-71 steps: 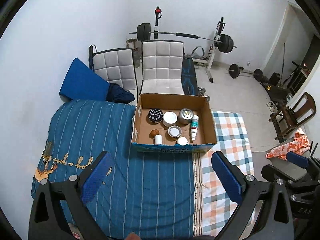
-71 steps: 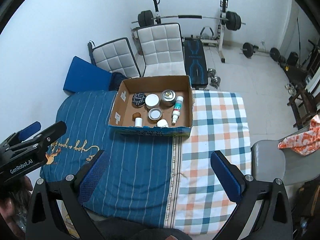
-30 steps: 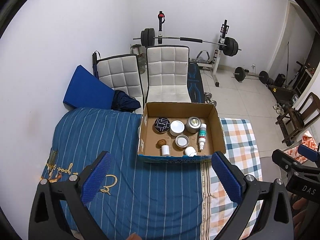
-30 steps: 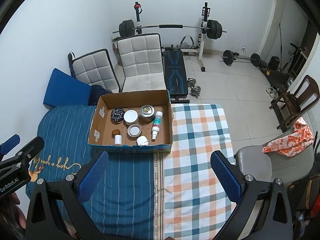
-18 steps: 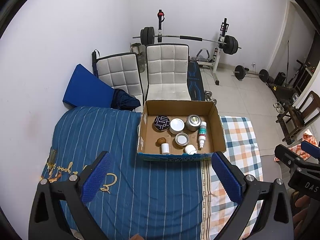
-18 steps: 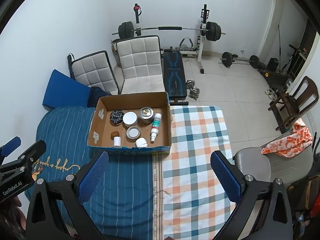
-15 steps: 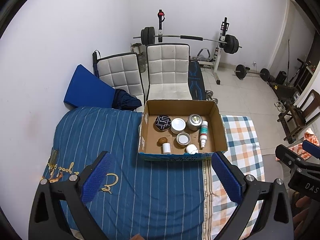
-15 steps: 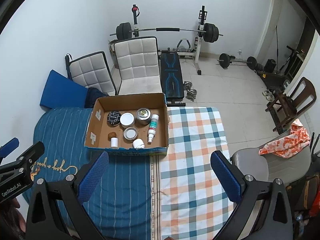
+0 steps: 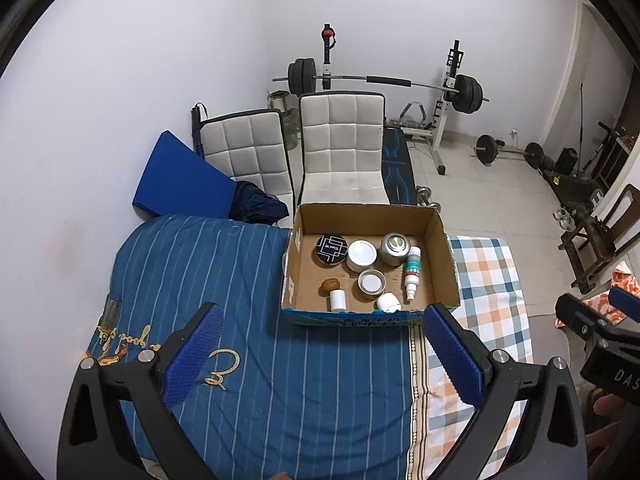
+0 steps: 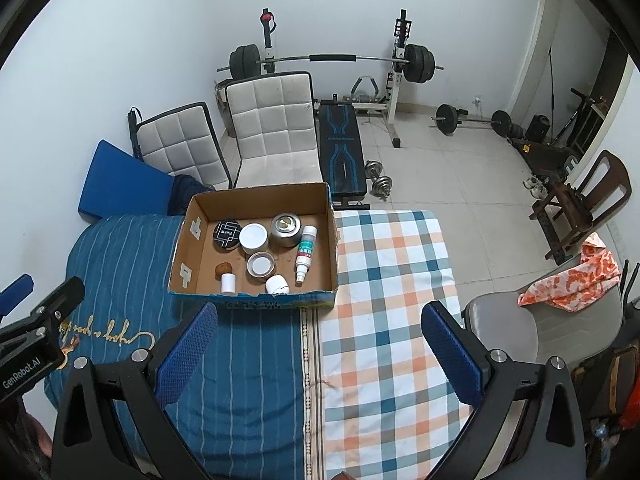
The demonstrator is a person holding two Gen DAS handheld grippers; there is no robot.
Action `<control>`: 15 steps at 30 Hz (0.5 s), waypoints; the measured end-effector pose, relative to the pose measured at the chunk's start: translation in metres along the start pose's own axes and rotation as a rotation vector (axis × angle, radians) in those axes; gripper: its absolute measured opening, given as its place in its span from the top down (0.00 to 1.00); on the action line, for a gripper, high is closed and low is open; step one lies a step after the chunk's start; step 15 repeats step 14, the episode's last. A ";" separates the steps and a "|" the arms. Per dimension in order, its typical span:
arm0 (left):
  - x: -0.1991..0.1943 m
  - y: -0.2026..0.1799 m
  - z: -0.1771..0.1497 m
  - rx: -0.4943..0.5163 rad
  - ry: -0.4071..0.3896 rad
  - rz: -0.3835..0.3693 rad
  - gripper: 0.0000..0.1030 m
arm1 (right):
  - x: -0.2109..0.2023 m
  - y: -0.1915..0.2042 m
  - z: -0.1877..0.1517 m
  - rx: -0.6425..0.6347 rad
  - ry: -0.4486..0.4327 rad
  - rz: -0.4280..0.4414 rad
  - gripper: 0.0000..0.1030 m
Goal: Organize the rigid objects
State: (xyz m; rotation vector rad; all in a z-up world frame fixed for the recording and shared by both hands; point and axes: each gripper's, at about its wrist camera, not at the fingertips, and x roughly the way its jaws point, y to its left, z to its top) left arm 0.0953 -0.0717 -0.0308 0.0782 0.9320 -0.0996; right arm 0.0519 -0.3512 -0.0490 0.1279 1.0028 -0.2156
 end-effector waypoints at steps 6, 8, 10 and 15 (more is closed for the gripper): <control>0.003 -0.003 -0.003 0.015 0.012 -0.016 0.00 | -0.005 0.004 0.003 -0.010 -0.015 -0.008 0.00; 0.003 -0.003 -0.002 0.016 0.013 -0.018 0.00 | -0.006 0.006 0.003 -0.012 -0.018 -0.009 0.00; 0.003 -0.003 -0.002 0.012 0.006 -0.020 0.00 | -0.007 0.005 0.003 -0.011 -0.018 -0.009 0.00; 0.000 -0.003 0.000 0.011 -0.006 -0.016 0.00 | -0.006 0.006 0.003 -0.007 -0.018 -0.010 0.00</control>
